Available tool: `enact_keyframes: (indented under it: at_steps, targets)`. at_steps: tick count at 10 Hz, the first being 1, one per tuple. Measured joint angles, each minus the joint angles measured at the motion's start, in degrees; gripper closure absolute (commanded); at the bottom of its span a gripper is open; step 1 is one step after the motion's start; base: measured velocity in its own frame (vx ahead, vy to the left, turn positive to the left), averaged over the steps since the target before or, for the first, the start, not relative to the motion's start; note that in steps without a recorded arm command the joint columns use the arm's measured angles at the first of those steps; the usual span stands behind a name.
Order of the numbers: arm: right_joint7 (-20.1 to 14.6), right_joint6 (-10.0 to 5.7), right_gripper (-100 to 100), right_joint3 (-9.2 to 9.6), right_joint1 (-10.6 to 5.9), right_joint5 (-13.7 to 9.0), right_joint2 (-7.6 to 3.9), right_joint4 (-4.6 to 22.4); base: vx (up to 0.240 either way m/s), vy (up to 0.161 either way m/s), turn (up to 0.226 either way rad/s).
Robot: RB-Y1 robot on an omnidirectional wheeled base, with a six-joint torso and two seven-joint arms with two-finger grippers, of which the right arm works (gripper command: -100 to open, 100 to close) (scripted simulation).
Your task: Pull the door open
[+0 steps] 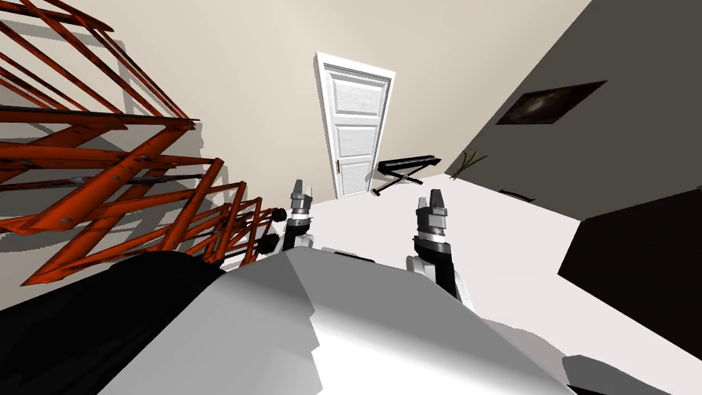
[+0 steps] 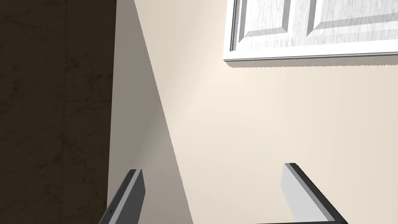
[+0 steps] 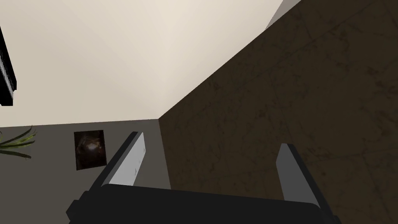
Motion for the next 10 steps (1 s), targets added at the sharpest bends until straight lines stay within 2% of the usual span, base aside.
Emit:
enact_keyframes:
  at_steps: [3,5,6,8,10]
  targets:
    - [1.17,1.27,-100,0.11,0.09,0.69,-1.11,2.65,-0.198,0.068,-0.339]
    - [2.23,3.02,-100,0.64,-0.07,1.43,-1.5,3.83,-0.107,0.053,-0.256]
    - [2.54,3.35,-100,0.68,0.17,1.59,-1.86,4.37,-0.118,0.079,-0.285]
    - [3.71,4.68,-100,1.53,0.3,2.46,-1.93,5.32,-0.151,0.04,-0.355]
    - [4.74,5.97,-100,2.0,0.39,3.14,-2.37,6.69,-0.115,0.024,-0.261]
